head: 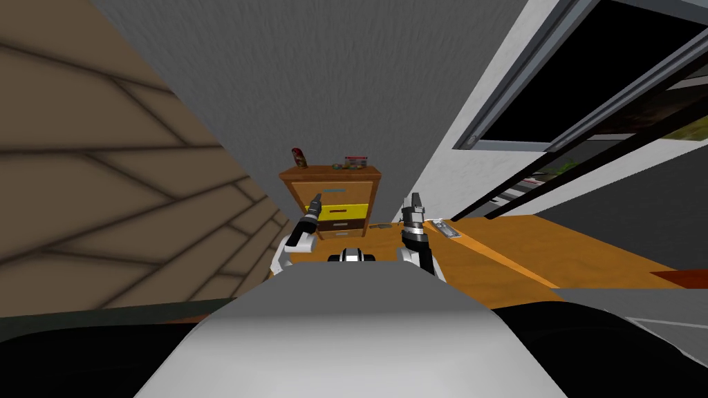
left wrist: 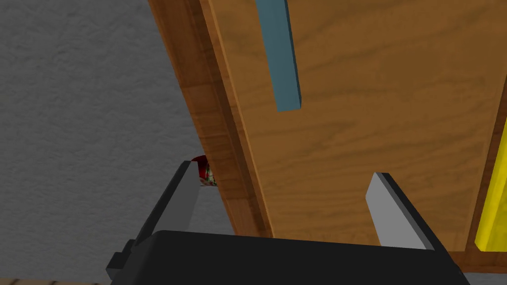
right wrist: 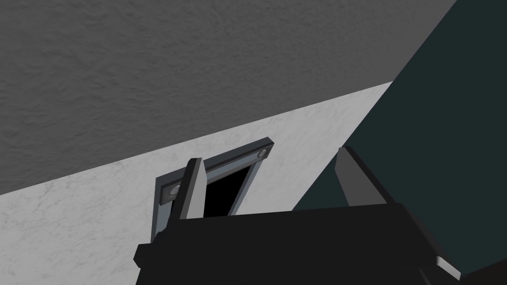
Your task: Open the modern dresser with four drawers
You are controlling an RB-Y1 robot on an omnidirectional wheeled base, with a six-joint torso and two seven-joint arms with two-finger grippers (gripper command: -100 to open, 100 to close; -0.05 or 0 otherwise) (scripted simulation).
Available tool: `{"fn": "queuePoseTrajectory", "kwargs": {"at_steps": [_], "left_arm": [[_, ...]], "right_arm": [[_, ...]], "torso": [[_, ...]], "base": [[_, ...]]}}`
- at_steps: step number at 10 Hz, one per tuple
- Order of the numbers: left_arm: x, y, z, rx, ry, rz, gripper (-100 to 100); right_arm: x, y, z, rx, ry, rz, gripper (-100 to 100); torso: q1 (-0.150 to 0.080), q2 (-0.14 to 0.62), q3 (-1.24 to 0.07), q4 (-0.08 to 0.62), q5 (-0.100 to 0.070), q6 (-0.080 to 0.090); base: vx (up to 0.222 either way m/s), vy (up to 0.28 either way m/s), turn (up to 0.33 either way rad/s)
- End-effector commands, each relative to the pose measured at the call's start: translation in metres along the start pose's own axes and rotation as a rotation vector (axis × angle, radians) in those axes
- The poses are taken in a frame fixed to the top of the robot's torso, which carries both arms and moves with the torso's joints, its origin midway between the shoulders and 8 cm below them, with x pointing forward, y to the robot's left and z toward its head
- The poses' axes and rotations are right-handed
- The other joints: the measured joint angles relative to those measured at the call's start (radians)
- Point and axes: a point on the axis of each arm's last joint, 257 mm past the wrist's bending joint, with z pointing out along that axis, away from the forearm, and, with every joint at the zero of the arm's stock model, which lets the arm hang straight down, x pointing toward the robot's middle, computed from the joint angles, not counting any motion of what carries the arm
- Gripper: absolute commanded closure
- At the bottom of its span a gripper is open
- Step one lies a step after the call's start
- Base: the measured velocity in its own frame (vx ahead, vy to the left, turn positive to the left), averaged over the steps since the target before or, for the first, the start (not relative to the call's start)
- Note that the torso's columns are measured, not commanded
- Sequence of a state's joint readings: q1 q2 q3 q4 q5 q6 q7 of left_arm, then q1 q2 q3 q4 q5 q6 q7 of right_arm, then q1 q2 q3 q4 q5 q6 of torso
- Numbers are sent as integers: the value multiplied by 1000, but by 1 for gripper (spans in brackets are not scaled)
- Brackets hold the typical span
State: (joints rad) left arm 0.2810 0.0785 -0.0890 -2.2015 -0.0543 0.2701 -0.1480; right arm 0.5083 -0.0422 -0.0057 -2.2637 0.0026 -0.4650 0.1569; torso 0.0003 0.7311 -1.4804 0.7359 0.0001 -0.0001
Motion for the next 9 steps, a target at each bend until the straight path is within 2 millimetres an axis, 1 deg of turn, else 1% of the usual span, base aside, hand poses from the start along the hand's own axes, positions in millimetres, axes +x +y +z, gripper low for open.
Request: {"fn": "queuePoseTrajectory", "kwargs": {"at_steps": [1, 4, 6, 8, 9], "left_arm": [[-4, 1, -1, -1, 17, 49, -100], [-7, 1, 0, -14, 14, 57, -100], [-4, 1, 2, -22, -8, 0, -100], [-2, 0, 2, -23, -20, -33, -100], [-3, 0, 2, -23, -16, -23, -100]], "right_arm": [[0, 0, 0, 0, 0, 0, 0], [0, 0, 0, 0, 0, 0, 0], [0, 0, 0, 0, 0, 0, 0], [0, 0, 0, 0, 0, 0, 0], [0, 0, 0, 0, 0, 0, 0]], "torso": [[0, 3, 2, 1, 0, 0], [-1, 3, 2, 1, 0, 0], [0, 5, 3, 2, 0, 0], [0, 13, 8, 4, 0, 0], [0, 14, 9, 4, 0, 0]], "base": [[57, -4, -4], [151, -7, -14], [163, 0, -9], [30, -8, 0], [0, 0, 0]]}}
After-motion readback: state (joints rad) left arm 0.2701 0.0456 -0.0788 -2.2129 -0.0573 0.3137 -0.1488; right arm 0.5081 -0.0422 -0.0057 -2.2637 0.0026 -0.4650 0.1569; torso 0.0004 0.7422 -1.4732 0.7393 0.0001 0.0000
